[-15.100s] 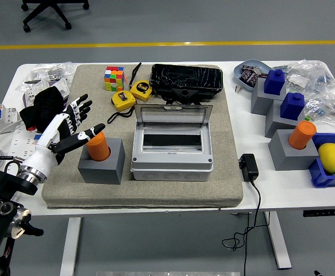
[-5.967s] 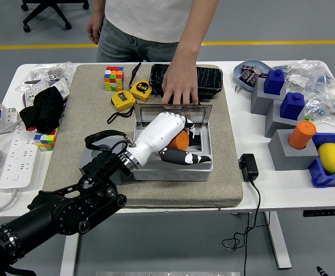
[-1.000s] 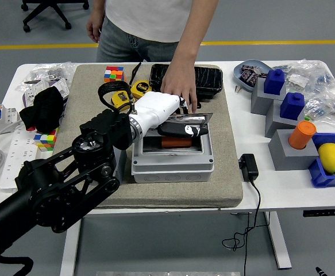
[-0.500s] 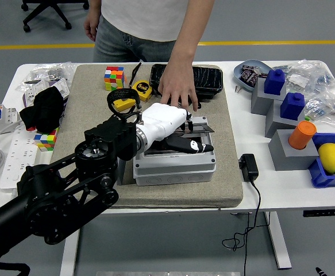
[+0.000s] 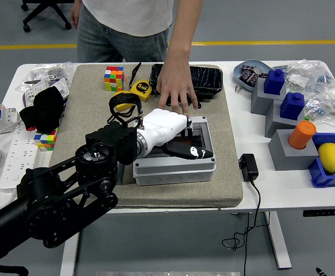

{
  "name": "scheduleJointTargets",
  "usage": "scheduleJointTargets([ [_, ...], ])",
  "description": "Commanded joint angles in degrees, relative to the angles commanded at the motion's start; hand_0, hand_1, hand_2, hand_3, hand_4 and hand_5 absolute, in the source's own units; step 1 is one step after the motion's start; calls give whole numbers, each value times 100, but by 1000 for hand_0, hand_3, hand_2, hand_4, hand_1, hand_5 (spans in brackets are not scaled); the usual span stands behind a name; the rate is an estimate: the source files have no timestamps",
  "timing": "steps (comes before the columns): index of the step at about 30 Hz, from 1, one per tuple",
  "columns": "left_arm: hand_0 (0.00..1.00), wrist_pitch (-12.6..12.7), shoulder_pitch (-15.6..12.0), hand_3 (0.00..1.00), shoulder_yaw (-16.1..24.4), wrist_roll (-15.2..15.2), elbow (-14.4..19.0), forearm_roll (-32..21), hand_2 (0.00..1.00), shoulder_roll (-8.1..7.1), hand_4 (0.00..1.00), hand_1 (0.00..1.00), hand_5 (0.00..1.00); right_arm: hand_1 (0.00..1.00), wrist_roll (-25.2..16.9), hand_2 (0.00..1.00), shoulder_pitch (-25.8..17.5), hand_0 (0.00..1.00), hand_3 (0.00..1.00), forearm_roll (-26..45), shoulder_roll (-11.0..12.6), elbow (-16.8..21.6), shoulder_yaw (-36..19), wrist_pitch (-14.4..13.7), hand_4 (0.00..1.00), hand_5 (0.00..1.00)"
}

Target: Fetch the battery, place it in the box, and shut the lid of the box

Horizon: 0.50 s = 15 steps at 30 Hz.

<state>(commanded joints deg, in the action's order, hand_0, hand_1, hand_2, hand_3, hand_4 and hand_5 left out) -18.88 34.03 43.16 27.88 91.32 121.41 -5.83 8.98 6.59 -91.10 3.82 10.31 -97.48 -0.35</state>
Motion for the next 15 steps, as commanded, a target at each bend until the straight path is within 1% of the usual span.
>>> scheduleJointTargets([
  [1, 390, 214, -46, 642, 76, -206, -27, 78, 655, 10, 998, 622, 998, 820, -1, 790, 1, 919, 798, 1, -3, 0, -4, -1, 998, 966],
  [4, 390, 824, -200, 642, 334, -823, -91, 60, 655, 44, 998, 622, 998, 820, -3, 790, 4, 919, 798, 6, -10, 0, -10, -4, 998, 966],
  [6, 390, 1300, -416, 642, 656, -1307, -131, -298, 655, 99, 998, 622, 998, 820, -9, 790, 2, 919, 798, 30, -19, 0, 0, -4, 998, 966],
  [7, 682, 1509, -502, 669, 791, -1531, -140, -465, 710, 121, 998, 724, 998, 820, -9, 790, -1, 918, 798, 38, -23, 0, 3, -4, 998, 963],
  [9, 682, 1938, -693, 669, 1096, -2052, -159, -952, 710, 153, 998, 724, 998, 820, -5, 790, -11, 918, 798, 41, -33, 0, -10, -5, 998, 963],
  [10, 682, 2115, -798, 669, 1250, -2275, -166, -1175, 710, 157, 998, 724, 998, 820, -5, 790, -17, 918, 798, 51, -34, 0, -6, -5, 998, 963],
  [11, 682, 2273, -905, 669, 1410, -2536, -166, -1436, 710, 158, 998, 724, 998, 820, -3, 790, -23, 918, 798, 58, -34, 0, -5, -6, 998, 963],
  [12, 682, 2379, -992, 669, 1542, -2759, -156, -1659, 710, 153, 998, 724, 998, 820, 0, 790, -26, 918, 798, 59, -33, 0, -11, -6, 998, 963],
  [13, 785, 2429, -1078, 780, 1665, -3014, -140, -1920, 809, 150, 998, 832, 989, 820, 1, 789, -28, 916, 798, 63, -32, 0, -14, -8, 998, 962],
  [15, 785, 2413, -1252, 780, 1914, -3455, -105, -2367, 809, 158, 998, 832, 989, 820, -5, 789, -26, 916, 798, 76, -30, 0, -12, -11, 998, 962],
])
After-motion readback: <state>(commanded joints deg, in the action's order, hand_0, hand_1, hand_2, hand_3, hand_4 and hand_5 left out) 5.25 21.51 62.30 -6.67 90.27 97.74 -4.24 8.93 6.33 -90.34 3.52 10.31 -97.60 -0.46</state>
